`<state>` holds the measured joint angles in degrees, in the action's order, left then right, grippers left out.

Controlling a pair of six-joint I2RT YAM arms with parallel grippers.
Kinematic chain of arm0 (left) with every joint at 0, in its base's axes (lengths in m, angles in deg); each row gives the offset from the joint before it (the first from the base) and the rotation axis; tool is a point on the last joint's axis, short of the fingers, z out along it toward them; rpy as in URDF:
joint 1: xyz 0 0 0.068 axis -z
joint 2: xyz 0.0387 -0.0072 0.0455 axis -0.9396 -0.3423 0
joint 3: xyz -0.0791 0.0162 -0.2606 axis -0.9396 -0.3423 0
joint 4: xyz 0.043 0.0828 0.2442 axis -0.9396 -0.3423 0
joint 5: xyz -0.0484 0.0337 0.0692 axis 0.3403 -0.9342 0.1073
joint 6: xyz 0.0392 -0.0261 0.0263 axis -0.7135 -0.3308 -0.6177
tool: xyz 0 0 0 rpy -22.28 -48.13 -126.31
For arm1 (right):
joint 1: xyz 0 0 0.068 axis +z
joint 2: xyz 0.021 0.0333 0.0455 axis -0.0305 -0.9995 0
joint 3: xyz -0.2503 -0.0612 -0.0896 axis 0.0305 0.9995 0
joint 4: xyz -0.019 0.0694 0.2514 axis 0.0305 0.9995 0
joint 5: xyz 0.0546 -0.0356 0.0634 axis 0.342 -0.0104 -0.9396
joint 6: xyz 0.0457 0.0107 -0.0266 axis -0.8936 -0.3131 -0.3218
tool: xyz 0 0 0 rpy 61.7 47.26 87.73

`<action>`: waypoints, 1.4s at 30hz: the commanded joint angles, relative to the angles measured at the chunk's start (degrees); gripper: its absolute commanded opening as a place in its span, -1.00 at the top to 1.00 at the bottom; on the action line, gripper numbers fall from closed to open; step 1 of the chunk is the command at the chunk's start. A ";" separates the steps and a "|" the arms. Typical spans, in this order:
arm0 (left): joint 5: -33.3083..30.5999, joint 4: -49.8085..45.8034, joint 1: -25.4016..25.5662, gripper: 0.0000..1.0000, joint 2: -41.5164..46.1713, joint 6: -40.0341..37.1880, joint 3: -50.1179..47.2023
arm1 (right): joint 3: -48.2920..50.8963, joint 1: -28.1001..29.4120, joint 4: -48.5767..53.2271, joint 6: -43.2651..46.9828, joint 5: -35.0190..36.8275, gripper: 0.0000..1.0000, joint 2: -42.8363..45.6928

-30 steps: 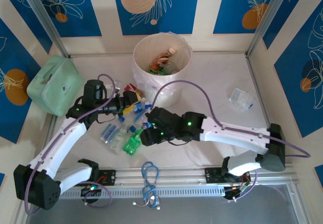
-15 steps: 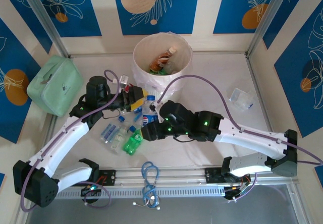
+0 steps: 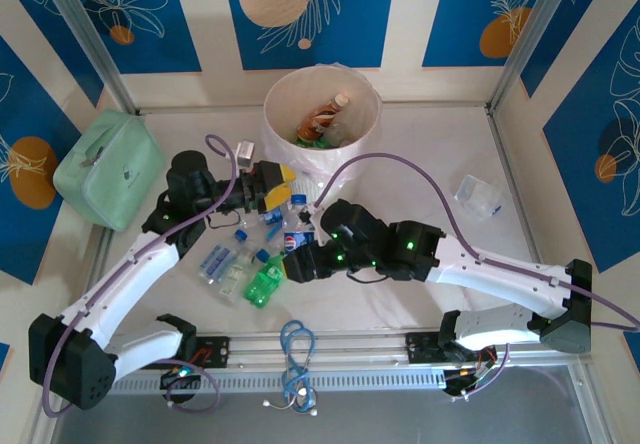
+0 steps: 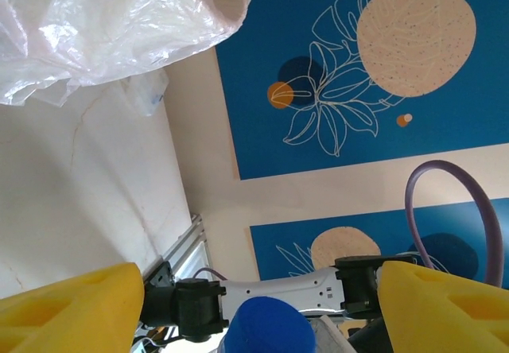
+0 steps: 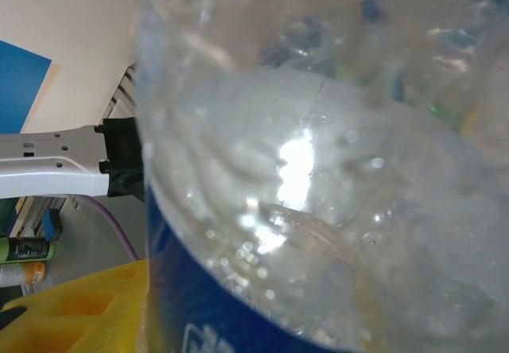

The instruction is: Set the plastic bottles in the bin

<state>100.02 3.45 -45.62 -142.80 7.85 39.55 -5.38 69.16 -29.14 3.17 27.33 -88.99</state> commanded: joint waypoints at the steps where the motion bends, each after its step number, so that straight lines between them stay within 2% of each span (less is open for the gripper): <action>1: 2.36 -1.25 1.30 -0.51 0.16 -2.44 0.82 | 1.00 -1.00 -2.03 -0.30 -2.35 -0.09 1.56; 6: 1.68 -8.17 2.65 -0.41 -0.02 -7.12 1.70 | 1.13 -1.83 -2.86 -0.17 -3.56 -0.09 1.47; 13: 1.34 -8.44 4.47 -0.29 -0.58 -8.21 1.66 | 1.09 -2.20 -3.74 -0.48 -5.22 -0.09 1.10; 30: 1.54 -6.99 4.47 0.24 -1.88 -8.65 1.39 | 1.70 -2.11 -3.71 -1.08 -5.99 -0.09 1.05; 39: 1.42 -11.10 4.47 0.44 -2.46 -12.82 2.61 | 2.05 -2.28 -3.44 -1.49 -6.13 -0.09 1.03; 42: 0.53 -11.99 4.34 0.50 -2.67 -13.49 3.01 | 1.88 -2.29 -2.71 -1.63 -4.94 -0.22 1.16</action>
<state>101.52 -5.29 -41.56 -144.72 -3.45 40.95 -3.54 66.96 -30.65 0.68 22.45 -88.94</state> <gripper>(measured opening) 0.299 0.593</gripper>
